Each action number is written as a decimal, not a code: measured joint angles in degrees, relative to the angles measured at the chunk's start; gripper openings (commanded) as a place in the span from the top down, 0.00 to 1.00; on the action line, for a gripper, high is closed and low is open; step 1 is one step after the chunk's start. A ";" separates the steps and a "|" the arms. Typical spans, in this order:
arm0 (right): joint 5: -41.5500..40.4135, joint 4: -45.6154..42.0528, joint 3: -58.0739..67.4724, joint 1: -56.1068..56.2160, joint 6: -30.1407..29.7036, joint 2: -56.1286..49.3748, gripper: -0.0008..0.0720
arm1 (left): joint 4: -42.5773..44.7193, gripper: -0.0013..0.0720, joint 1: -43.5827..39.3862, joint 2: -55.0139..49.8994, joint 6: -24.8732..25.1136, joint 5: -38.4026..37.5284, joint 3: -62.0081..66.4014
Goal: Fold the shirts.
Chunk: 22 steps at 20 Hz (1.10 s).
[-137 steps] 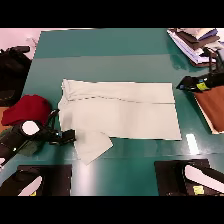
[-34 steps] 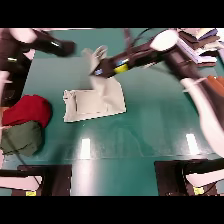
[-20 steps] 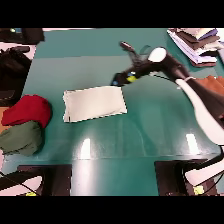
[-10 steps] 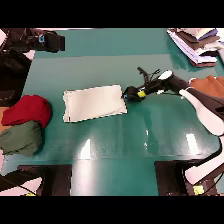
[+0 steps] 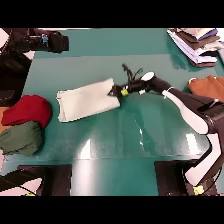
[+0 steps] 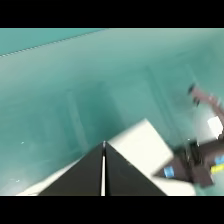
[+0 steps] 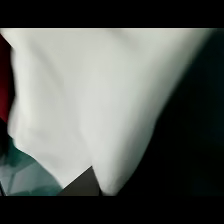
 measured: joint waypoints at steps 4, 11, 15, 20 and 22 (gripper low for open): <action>-0.42 -11.69 6.67 -6.10 4.24 6.05 0.96 | -0.57 0.95 -4.15 0.00 -0.02 0.70 0.00; 6.08 -29.83 9.88 -32.37 11.08 17.31 0.96 | -0.85 0.95 -10.82 0.00 -0.04 2.40 0.00; 8.76 -31.98 10.14 -47.76 11.93 19.08 0.96 | -2.10 0.95 -11.98 0.00 -0.39 2.97 0.00; 9.07 -31.76 10.27 -58.42 12.22 19.61 0.96 | -3.02 0.95 -12.33 0.00 -0.81 3.28 0.00; 8.81 -30.03 11.13 -60.08 12.26 19.69 0.96 | -3.19 0.95 -12.35 0.00 -1.33 3.41 0.00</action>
